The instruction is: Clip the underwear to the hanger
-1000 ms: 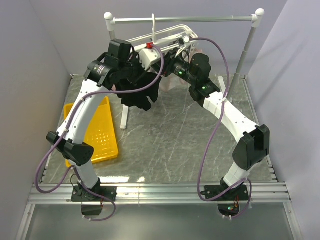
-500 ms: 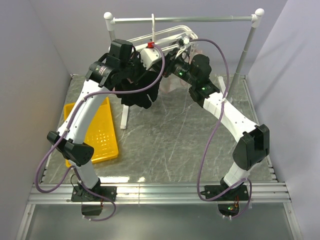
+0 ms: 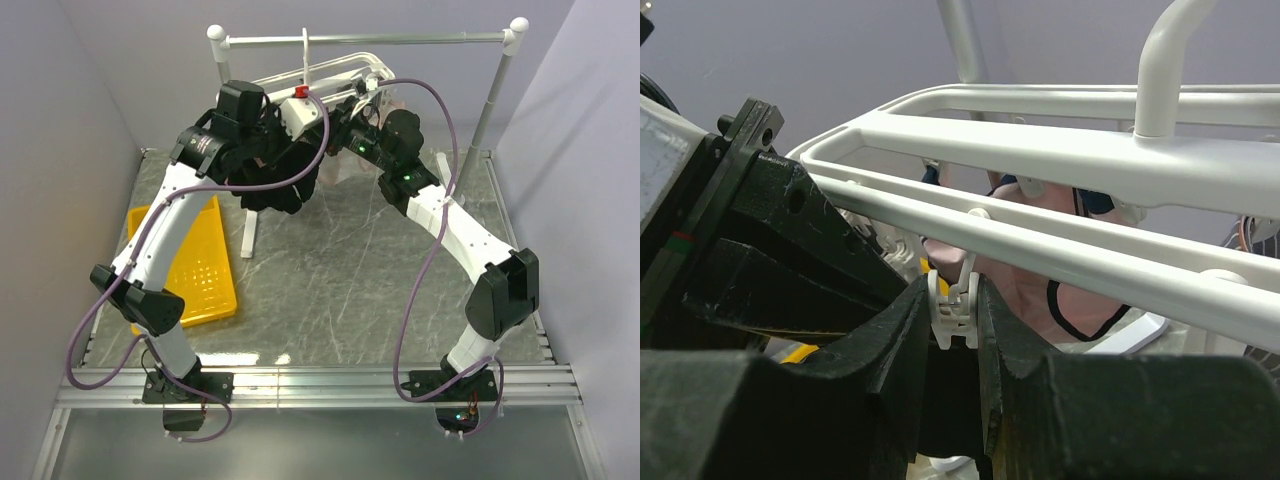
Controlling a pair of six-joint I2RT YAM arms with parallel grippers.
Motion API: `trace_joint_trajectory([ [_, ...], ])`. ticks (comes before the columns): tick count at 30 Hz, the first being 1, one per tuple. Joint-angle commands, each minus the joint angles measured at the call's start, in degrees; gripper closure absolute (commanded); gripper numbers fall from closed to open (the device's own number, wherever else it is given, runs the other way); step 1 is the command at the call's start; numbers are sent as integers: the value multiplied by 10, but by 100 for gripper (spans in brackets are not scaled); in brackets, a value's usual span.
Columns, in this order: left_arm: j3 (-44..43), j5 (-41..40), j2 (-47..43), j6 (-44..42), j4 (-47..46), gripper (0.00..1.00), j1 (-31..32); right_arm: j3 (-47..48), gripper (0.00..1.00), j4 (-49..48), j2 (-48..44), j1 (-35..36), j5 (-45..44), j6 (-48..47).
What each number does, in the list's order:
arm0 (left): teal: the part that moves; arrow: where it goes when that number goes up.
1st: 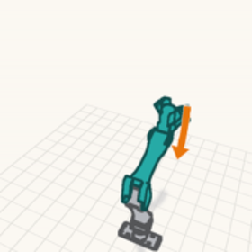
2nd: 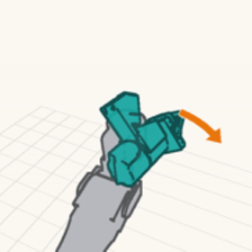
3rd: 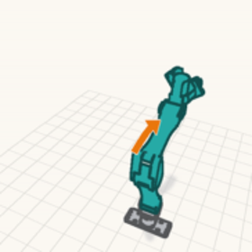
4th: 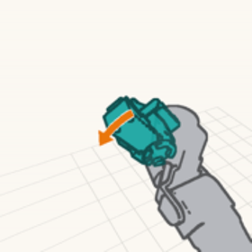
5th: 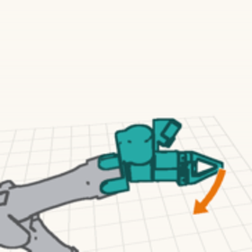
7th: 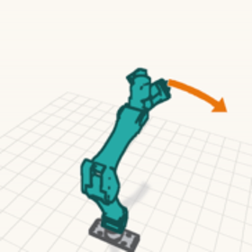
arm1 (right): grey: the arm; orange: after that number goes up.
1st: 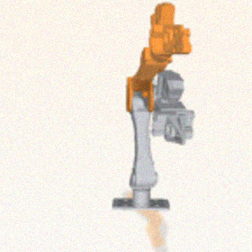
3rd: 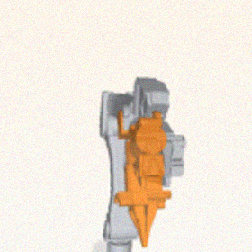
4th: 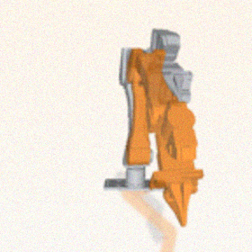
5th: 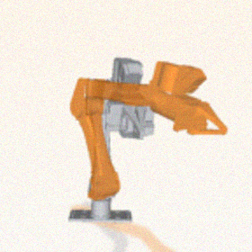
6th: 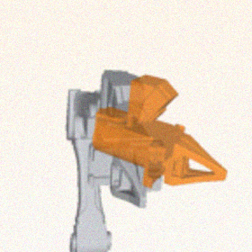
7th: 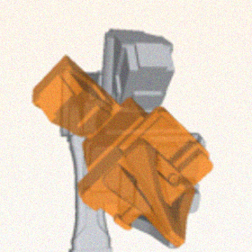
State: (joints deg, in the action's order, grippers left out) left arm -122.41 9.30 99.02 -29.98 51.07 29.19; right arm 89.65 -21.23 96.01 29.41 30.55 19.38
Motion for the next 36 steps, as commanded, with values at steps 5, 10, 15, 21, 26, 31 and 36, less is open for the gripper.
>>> trace_joint_trajectory([
  [5,24,9,-46,-17,-58,100,-4,-11,100,27,-15,7,53,-14],
  [10,25,7,-49,-18,-60,100,-4,-8,100,31,-11,8,59,-15],
  [15,14,9,-48,-12,-60,100,-5,-9,100,33,-11,7,66,-23],
  [21,9,16,-47,-9,-62,100,-8,-9,100,34,-11,7,70,-33],
  [26,13,34,-54,-7,-62,100,-9,-15,100,34,-12,8,70,-52],
  [31,16,41,-59,-7,-66,100,-9,-17,100,37,-9,8,72,-62],
  [36,16,51,-66,-9,-68,100,-11,-19,100,34,-11,7,74,-71],
])
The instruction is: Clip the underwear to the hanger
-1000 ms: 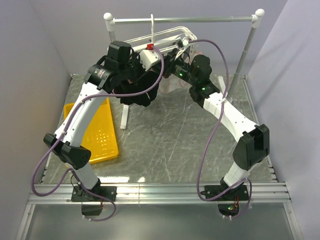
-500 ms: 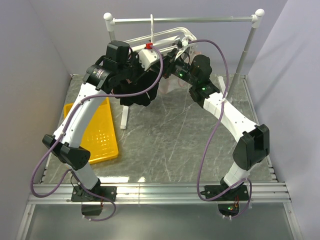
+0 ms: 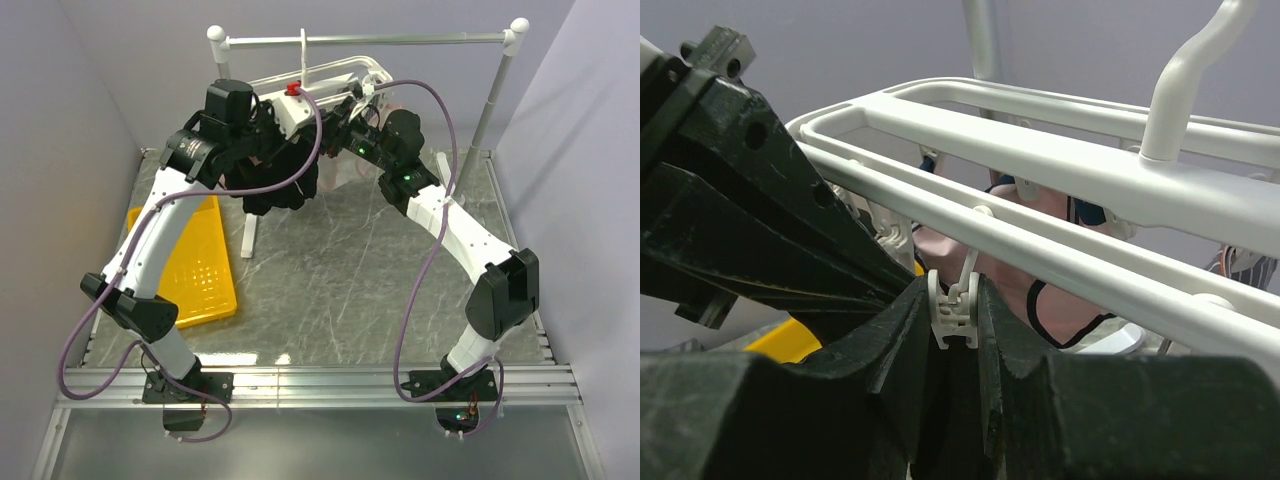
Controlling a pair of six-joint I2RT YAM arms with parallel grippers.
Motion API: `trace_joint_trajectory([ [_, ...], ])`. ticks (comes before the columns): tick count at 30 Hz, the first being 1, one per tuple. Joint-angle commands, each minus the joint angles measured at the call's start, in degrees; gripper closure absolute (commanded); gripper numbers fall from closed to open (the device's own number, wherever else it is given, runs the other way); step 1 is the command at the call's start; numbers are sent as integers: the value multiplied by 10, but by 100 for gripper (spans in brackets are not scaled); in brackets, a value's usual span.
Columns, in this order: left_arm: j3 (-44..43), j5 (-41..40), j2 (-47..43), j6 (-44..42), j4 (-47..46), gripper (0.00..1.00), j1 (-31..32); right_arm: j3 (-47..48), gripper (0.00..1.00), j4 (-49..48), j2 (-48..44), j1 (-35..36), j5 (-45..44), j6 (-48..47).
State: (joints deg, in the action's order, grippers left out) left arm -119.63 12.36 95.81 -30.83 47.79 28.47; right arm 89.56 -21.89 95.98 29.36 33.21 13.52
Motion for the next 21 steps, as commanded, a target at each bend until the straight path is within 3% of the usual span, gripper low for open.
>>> trace_joint_trajectory([
  [1,-10,22,-36,2,-38,100,-3,-18,100,42,-11,9,48,-14],
  [12,-3,31,-47,-2,-45,100,-3,-18,99,47,-12,9,52,-19],
  [13,-3,32,-47,-2,-44,100,-3,-17,90,47,-10,8,52,-18],
  [16,-4,36,-45,-2,-42,100,-3,-16,79,46,-10,9,54,-15],
  [21,-6,36,-42,-1,-40,100,-3,-14,71,43,-10,8,55,-10],
])
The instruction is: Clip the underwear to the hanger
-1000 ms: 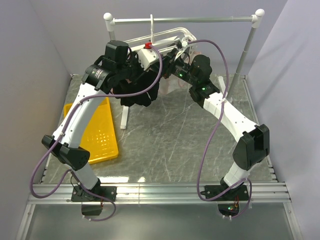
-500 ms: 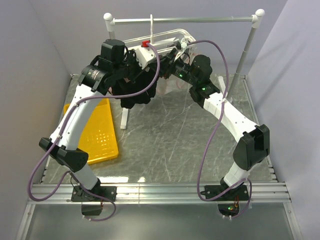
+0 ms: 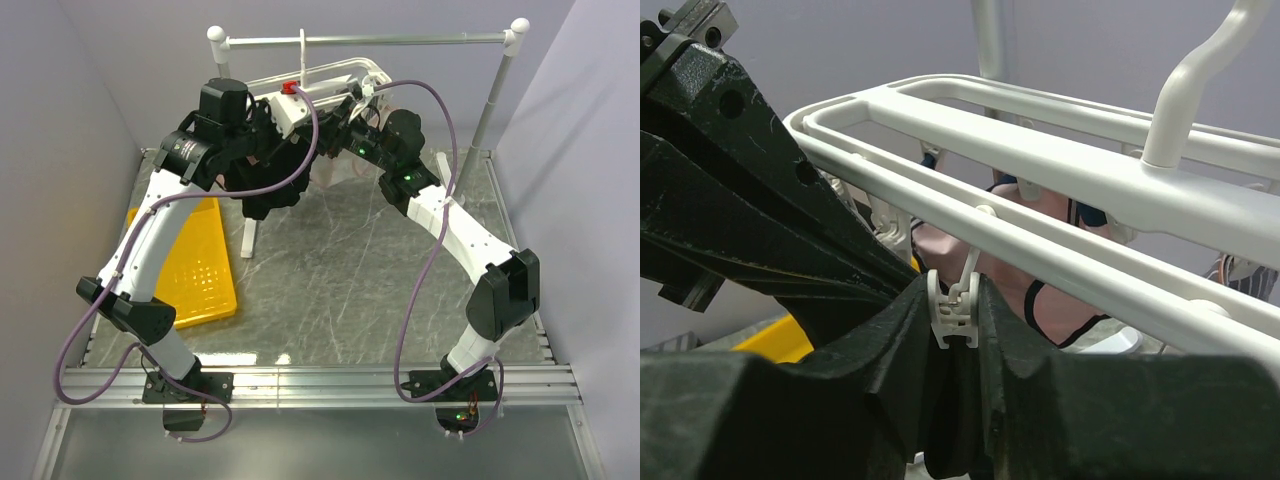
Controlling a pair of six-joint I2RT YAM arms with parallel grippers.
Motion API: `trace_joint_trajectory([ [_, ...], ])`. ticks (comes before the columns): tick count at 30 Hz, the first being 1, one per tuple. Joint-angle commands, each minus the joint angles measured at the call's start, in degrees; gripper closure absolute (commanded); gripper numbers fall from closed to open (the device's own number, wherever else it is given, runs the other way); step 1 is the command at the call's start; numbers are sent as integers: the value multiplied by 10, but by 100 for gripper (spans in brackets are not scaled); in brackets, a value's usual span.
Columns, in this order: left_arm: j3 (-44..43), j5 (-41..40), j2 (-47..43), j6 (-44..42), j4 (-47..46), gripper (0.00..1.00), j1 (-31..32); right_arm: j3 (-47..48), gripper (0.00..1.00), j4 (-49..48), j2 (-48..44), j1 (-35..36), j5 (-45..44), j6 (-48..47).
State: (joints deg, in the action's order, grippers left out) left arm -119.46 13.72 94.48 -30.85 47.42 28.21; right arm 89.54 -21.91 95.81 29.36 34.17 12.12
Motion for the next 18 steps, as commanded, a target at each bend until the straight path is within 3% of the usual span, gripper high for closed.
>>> trace_joint_trajectory([
  [1,-8,23,-28,-1,-36,100,-1,-13,68,45,-8,9,45,5],
  [12,-2,25,-30,1,-42,100,-1,-9,52,36,-10,9,41,21],
  [13,-3,25,-29,1,-42,100,-1,-10,45,35,-11,9,41,22],
  [18,1,21,-30,0,-45,100,-1,-13,32,33,-21,9,43,26],
])
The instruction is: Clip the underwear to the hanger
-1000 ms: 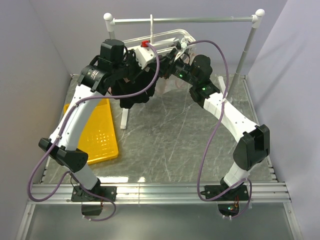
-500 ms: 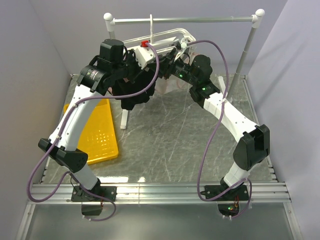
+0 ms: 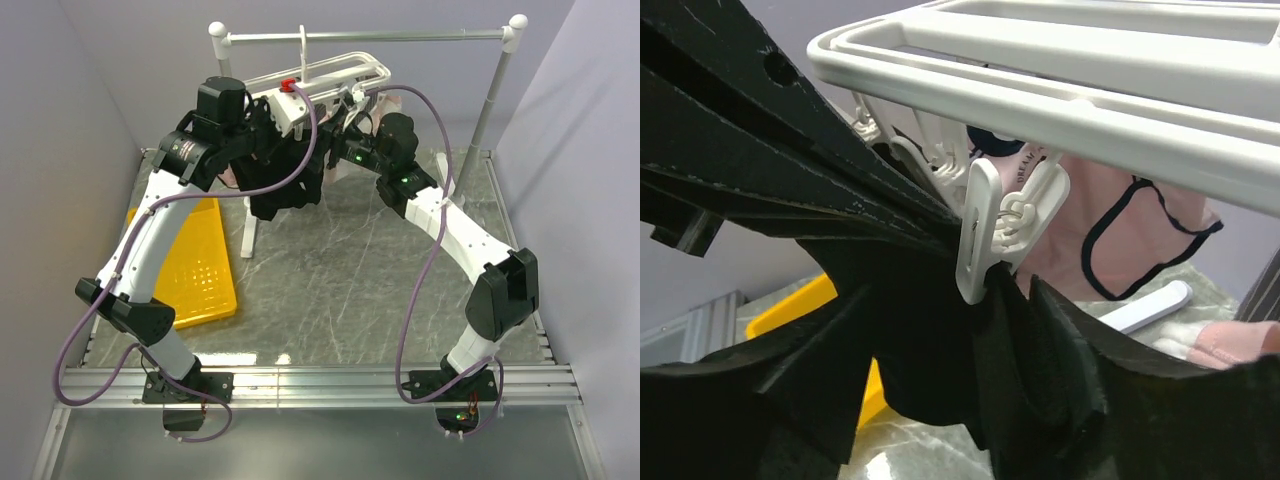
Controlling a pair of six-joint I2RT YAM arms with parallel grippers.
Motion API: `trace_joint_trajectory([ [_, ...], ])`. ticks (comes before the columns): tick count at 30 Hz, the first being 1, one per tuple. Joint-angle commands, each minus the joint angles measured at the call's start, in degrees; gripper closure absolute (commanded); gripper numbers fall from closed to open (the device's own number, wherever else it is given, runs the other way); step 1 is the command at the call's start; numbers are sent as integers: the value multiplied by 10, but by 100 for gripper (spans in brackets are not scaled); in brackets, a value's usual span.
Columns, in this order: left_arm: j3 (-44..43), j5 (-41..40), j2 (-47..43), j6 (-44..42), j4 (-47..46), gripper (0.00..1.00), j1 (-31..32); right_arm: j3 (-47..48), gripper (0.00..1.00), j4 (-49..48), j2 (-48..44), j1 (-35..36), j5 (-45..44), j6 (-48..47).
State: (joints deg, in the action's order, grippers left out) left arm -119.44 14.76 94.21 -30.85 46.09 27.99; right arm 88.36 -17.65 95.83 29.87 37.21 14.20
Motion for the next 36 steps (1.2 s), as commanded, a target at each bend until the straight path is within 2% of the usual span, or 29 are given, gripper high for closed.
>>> trace_joint_trajectory([
  [1,3,11,-28,-1,-33,100,1,-2,30,-10,-24,3,15,5],
  [8,14,10,-27,6,-35,98,1,-21,18,9,-57,4,5,0],
  [9,17,12,-30,6,-35,94,1,-26,14,11,-62,3,3,0],
  [10,26,16,-32,8,-35,84,1,-31,11,15,-73,3,1,0],
  [13,46,24,-46,12,-47,68,1,-60,6,24,-99,4,-6,3],
  [21,58,44,-60,49,-41,48,1,-124,4,67,-169,3,-14,-20],
  [24,99,63,-89,65,-49,39,1,-150,3,87,-215,4,-18,-32],
  [27,124,94,-121,83,-52,16,2,-171,2,114,-245,4,-22,-46],
  [28,124,100,-126,90,-50,5,2,-175,2,128,-266,3,-22,-50],
  [29,124,108,-132,104,-40,1,2,-180,2,137,-275,3,-21,-53],
  [36,169,151,-202,155,-9,1,2,-172,1,241,-353,2,-46,-108],
])
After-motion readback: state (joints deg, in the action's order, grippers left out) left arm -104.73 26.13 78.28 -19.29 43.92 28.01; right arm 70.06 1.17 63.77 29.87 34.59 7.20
